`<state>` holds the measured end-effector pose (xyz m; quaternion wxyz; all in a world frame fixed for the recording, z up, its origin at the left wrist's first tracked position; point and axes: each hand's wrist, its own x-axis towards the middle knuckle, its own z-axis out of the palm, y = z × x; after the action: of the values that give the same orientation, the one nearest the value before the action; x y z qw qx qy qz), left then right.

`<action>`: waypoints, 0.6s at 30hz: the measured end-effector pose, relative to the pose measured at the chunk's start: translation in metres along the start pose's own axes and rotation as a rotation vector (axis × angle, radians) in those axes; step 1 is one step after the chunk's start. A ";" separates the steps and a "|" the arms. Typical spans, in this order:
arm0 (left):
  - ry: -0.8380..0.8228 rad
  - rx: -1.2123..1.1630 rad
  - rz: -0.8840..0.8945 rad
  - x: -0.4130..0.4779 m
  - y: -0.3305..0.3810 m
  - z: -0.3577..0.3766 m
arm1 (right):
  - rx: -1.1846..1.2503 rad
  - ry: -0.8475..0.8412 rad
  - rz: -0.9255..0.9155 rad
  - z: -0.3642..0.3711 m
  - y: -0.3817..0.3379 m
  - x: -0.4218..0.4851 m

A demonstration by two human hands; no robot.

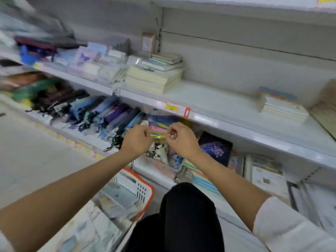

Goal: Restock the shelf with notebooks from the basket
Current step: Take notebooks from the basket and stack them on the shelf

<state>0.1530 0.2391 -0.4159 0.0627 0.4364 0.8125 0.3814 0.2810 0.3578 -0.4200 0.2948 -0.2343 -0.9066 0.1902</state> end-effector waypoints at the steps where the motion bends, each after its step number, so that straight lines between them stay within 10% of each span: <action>1: 0.002 0.014 -0.049 -0.012 -0.021 -0.009 | 0.018 -0.049 -0.011 0.021 -0.012 -0.004; 18: -0.038 -0.154 -0.940 -0.179 -0.279 -0.038 | -0.053 -0.953 0.049 0.227 -0.068 -0.100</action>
<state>0.0619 -0.0095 -0.6188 0.2752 0.0227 0.8900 0.3628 0.1895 0.2013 -0.6025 -0.1646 -0.1495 -0.9396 0.2603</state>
